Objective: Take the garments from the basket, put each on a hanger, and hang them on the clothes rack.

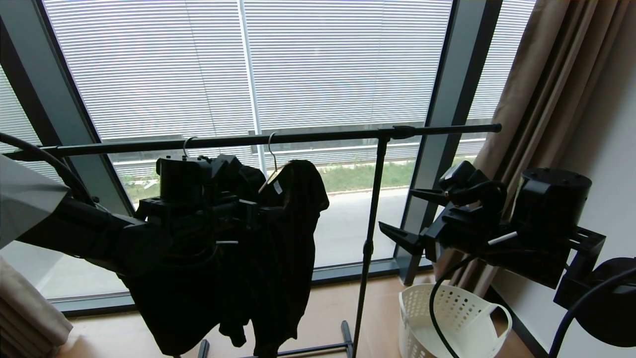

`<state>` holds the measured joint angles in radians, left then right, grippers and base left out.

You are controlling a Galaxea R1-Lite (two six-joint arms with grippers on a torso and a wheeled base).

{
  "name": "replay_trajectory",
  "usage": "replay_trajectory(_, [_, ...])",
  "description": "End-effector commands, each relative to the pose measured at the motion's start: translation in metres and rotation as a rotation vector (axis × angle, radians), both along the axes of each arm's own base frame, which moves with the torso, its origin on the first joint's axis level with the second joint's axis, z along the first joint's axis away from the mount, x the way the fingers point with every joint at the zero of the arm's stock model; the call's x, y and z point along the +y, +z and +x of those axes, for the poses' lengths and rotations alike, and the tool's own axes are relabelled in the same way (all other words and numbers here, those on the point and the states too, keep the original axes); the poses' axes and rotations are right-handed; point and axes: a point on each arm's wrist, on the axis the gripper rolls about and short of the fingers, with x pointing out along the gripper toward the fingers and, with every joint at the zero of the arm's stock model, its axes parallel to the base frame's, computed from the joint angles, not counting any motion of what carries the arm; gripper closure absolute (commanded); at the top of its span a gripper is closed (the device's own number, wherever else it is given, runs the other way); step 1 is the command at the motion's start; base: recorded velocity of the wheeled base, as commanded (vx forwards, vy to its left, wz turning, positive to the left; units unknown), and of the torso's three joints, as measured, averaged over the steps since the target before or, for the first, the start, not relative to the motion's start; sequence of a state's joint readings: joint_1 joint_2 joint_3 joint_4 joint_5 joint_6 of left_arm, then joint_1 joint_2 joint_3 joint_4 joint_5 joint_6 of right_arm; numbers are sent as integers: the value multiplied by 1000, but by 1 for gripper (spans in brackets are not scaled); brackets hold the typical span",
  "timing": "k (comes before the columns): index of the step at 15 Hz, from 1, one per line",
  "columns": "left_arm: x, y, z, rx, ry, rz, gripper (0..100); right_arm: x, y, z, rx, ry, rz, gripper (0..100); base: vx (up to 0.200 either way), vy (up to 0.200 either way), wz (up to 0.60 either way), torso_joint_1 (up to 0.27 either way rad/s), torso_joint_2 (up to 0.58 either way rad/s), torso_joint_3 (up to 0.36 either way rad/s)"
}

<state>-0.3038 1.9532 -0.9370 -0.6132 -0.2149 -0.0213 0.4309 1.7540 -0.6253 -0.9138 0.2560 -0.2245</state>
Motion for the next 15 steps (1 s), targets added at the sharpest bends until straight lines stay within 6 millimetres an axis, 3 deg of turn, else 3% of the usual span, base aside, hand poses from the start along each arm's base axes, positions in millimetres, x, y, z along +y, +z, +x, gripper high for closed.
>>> replay_trajectory(1, [5, 22, -33, -40, -17, -11, 0, -6, 5, 1, -16, -18, 6, 0, 0, 0, 0, 0, 0, 0])
replay_trajectory(2, [6, 24, -40, -48, -19, -14, 0, -7, 8, -1, -26, -21, 11, 0, 0, 0, 0, 0, 0, 0])
replay_trajectory(4, [18, 32, -75, -131, -21, -15, 0, -14, 27, -12, -83, -33, 33, 0, 0, 0, 0, 0, 0, 0])
replay_trajectory(6, [28, 34, -98, -165, 1, 39, 0, -20, 34, -22, -104, -65, 37, 0, 0, 0, 0, 0, 0, 0])
replay_trajectory(7, [38, 24, -125, -139, 0, 68, 0, -29, 34, -39, -109, -130, 28, 0, 0, 0, 0, 0, 0, 0])
replay_trajectory(8, [42, 18, -136, -119, -4, 69, 0, -32, 34, -47, -112, -153, 25, 0, 0, 0, 0, 0, 0, 0])
replay_trajectory(9, [48, 6, -151, -78, -4, 76, 0, -43, 33, -69, -120, -194, 22, 0, 0, 0, 0, 0, 0, 0])
replay_trajectory(10, [50, 5, -153, -75, 4, 76, 0, -46, 32, -76, -121, -207, 20, 0, 0, 0, 0, 0, 0, 0])
replay_trajectory(12, [58, 0, -172, -87, 8, 62, 0, -67, 22, -119, -135, -303, 13, 0, 0, 0, 0, 0, 0, 0])
replay_trajectory(15, [61, -13, -198, -56, -32, 57, 0, -89, -2, -167, -118, -358, -10, 0, 0, 0, 0, 0, 0, 0])
